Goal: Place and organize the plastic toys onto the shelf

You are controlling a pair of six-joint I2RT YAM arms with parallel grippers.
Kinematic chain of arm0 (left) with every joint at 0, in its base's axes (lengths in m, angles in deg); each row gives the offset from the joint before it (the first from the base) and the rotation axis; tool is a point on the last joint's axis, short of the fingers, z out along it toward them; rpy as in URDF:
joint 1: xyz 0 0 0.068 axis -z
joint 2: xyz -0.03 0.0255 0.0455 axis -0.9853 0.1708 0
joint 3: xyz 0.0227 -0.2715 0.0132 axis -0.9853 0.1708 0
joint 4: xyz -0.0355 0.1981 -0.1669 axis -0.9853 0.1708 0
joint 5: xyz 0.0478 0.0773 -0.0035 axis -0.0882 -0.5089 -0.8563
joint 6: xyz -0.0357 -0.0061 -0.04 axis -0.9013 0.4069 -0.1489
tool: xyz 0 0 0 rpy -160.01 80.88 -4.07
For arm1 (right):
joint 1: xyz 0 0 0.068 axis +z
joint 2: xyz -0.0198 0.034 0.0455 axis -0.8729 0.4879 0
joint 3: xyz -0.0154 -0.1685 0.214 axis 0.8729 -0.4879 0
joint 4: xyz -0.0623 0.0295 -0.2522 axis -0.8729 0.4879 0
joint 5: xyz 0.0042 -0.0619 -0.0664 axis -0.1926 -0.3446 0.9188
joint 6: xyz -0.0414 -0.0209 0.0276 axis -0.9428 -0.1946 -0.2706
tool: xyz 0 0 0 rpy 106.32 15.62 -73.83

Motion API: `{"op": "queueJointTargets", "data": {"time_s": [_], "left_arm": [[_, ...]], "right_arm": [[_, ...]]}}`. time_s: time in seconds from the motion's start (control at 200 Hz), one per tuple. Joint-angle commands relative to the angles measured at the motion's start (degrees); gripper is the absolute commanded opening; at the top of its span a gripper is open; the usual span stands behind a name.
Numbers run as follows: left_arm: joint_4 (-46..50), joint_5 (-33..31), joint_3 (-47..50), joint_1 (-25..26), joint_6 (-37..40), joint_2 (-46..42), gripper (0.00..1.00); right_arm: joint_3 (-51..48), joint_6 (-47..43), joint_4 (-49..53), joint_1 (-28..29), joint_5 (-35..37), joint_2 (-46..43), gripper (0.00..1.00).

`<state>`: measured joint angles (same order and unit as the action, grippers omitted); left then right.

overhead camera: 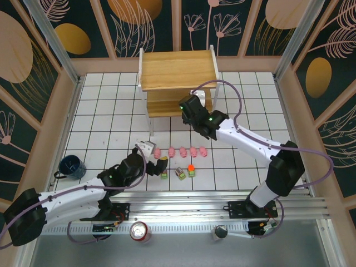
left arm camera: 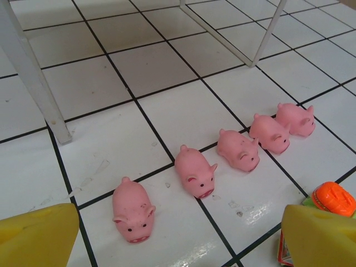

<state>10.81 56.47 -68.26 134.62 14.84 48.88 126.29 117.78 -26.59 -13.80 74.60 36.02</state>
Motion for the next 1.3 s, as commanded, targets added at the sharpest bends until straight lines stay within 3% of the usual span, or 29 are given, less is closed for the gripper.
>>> {"op": "queueJointTargets", "data": {"time_s": [0.0,0.916,1.291], "left_arm": [[-0.94,-1.06,0.57,0.38,-0.77,-0.86,0.94],[-0.96,-1.59,0.81,0.38,-0.88,-1.39,0.94],[-1.00,-1.50,0.92,0.36,-0.78,-1.56,0.94]], "right_arm": [[2.45,-1.38,-1.22,-0.67,-0.01,1.59,0.28],[3.78,-2.97,-3.11,-3.50,1.05,6.73,0.30],[4.17,-2.80,-2.84,-3.50,1.28,6.78,0.42]]}}
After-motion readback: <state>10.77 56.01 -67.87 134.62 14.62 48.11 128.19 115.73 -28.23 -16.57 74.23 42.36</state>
